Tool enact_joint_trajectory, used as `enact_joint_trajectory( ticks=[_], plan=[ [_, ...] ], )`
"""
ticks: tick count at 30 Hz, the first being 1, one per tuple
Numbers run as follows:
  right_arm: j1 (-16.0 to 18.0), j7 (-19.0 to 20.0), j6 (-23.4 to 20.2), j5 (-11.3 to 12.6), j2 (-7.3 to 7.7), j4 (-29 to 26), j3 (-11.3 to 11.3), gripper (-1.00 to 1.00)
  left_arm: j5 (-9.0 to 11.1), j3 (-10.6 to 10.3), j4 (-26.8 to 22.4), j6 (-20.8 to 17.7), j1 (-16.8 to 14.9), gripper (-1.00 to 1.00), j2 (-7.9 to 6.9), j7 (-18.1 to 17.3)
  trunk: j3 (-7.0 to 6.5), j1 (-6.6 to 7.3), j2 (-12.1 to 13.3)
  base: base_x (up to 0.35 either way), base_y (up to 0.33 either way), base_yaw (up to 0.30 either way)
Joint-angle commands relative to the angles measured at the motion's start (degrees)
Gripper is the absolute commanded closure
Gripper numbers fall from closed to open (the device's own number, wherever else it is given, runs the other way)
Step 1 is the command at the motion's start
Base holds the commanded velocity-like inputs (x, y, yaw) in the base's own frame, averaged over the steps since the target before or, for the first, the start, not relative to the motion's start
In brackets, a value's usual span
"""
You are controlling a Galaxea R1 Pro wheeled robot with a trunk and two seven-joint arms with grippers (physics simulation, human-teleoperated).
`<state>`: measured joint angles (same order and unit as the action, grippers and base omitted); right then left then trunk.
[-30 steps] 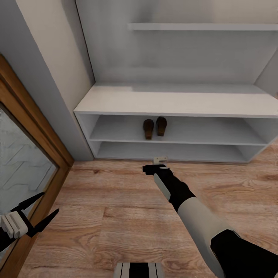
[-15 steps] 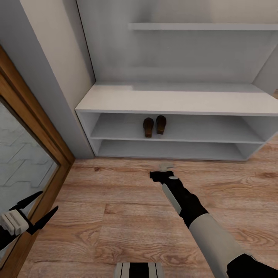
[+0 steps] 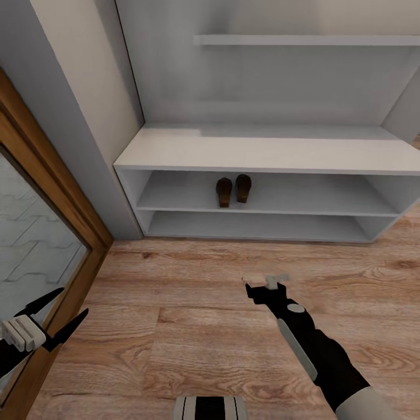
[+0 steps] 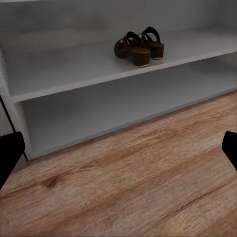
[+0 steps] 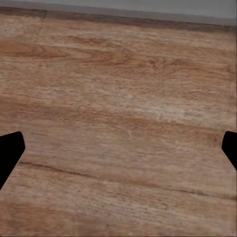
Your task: Pick up the two gym shoes and the two sandals from the corridor floor and place them onto the hallstand (shoe rack) in the corridor, making sure they are on the rack and not on the floor. Arrange them so the two gym shoes are next to each other and the two sandals are next to each other.
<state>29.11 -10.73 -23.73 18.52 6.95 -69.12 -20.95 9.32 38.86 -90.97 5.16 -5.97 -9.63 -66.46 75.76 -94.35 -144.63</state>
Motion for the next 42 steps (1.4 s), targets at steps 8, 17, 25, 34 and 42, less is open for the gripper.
enact_joint_trajectory(
  ticks=[8,17,25,34,42],
  plan=[
    [-7.79,1.05,4.34,0.02,5.06,-5.98,0.14,-1.0,-0.16,0.01,0.02,-0.03,0.01,-1.0,0.03,0.18,0.0,0.0,0.0,-0.002,0.0,0.0],
    [-15.34,1.59,11.02,0.11,9.7,-8.58,0.22,-1.0,-0.29,0.08,0.5,-0.05,0.1,-1.0,0.17,0.19,0.0,0.0,0.0,0.0,0.0,0.0],
    [-20.67,1.69,17.34,0.08,11.43,-9.33,0.19,-1.0,-0.28,0.05,1.1,-0.06,0.18,-1.0,1.28,0.16,0.0,0.0,0.0,0.0,0.0,0.0],
    [-23.02,1.71,19.34,0.04,11.96,-9.47,0.2,-1.0,-2.05,0.07,1.37,-0.04,0.35,-1.0,2.77,0.01,0.0,0.0,0.0,0.0,0.0,0.0],
    [-24.61,1.68,20.07,0.0,12.0,-9.43,0.11,-1.0,-4.08,0.09,1.64,-0.05,0.45,-1.0,4.92,-0.25,0.0,0.0,0.0,0.0,0.0,0.0]
  ],
)
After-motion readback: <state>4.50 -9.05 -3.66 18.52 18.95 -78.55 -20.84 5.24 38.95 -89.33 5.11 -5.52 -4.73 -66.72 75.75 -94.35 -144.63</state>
